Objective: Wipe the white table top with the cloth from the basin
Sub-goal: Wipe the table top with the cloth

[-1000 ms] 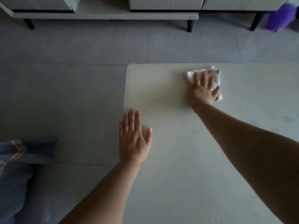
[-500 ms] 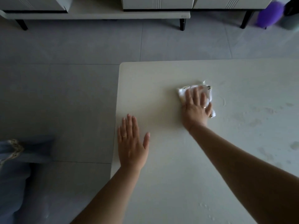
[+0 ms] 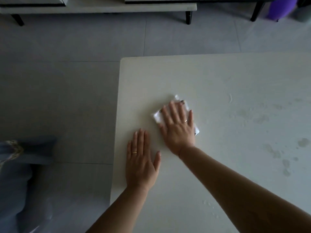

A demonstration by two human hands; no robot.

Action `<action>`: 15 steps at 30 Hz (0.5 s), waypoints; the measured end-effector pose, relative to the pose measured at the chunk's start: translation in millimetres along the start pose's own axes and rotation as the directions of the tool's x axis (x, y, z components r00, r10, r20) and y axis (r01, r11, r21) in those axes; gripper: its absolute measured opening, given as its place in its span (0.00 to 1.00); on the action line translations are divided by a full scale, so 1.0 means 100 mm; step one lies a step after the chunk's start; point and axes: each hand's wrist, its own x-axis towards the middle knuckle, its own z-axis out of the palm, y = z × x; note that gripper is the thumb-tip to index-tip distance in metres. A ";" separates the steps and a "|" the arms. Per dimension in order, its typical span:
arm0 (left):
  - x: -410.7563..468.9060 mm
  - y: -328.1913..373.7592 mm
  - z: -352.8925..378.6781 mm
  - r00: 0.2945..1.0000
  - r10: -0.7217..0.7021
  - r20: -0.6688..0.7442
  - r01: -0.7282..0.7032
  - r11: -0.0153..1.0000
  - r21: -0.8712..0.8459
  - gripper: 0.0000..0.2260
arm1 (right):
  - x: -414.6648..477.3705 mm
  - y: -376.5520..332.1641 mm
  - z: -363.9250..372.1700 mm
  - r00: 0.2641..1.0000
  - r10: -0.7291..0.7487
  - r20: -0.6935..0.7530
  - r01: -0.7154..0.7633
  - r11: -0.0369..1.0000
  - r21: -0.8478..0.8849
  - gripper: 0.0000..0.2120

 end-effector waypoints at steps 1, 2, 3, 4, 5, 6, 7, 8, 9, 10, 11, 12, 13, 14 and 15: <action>0.00 0.00 0.00 1.000 -0.001 -0.004 0.001 1.000 0.006 0.31 | -0.13 -0.06 0.04 0.995 -0.096 0.032 0.097 0.995 -0.028 0.28; 0.00 0.00 -0.01 1.000 0.000 -0.006 0.000 1.000 0.006 0.31 | -0.21 -0.04 0.05 0.981 -0.180 0.066 0.184 0.981 -0.065 0.28; 0.00 0.00 -0.01 1.000 0.003 -0.006 -0.003 1.000 0.000 0.31 | -0.22 0.05 0.02 0.968 -0.239 0.083 0.246 0.965 -0.088 0.28; -0.01 -0.01 -0.01 1.000 0.007 -0.006 -0.007 1.000 -0.007 0.31 | -0.19 0.19 -0.03 0.967 -0.247 0.069 0.253 0.962 -0.100 0.28; -0.01 -0.01 -0.01 1.000 0.010 -0.007 -0.010 1.000 -0.009 0.31 | -0.15 0.36 -0.07 0.979 -0.199 0.040 0.202 0.975 -0.097 0.27; -0.01 -0.02 -0.01 1.000 0.011 -0.007 -0.011 1.000 -0.007 0.31 | -0.13 0.56 -0.12 0.995 -0.099 0.009 0.099 0.992 -0.079 0.27; -0.01 -0.01 -0.01 1.000 0.010 -0.009 -0.010 1.000 -0.005 0.31 | -0.12 0.76 -0.17 0.999 0.038 -0.010 -0.039 0.998 -0.050 0.26; -0.01 -0.01 0.00 1.000 0.007 -0.012 -0.007 1.000 -0.002 0.31 | -0.13 0.91 -0.21 0.984 0.176 -0.021 -0.177 0.984 -0.017 0.26; -0.01 -0.01 0.01 1.000 0.002 -0.013 -0.002 1.000 0.002 0.31 | -0.14 0.97 -0.22 0.955 0.295 -0.028 -0.295 0.955 0.006 0.26; -0.01 0.00 0.01 1.000 -0.003 -0.011 0.003 1.000 0.006 0.31 | -0.17 0.94 -0.21 0.924 0.381 -0.035 -0.381 0.924 0.026 0.27; -0.01 0.01 0.00 1.000 -0.007 -0.007 0.007 1.000 0.010 0.31 | -0.20 0.82 -0.18 0.903 0.428 -0.039 -0.426 0.903 0.049 0.27; 0.00 0.03 -0.01 1.000 -0.008 -0.001 0.008 1.000 0.012 0.31 | -0.25 0.65 -0.14 0.900 0.434 -0.038 -0.431 0.899 0.072 0.27; 0.00 0.04 -0.03 1.000 -0.009 0.005 0.009 1.000 0.015 0.31 | -0.33 0.46 -0.08 0.918 0.395 -0.037 -0.392 0.917 0.079 0.27; 0.00 0.05 -0.06 1.000 -0.012 0.007 0.011 1.000 0.022 0.30 | -0.44 0.27 -0.01 0.949 0.312 -0.036 -0.310 0.949 0.060 0.27; -0.01 0.07 -0.09 1.000 -0.014 0.007 0.014 0.999 0.032 0.30 | -0.58 0.11 0.04 0.979 0.200 -0.023 -0.200 0.980 0.024 0.27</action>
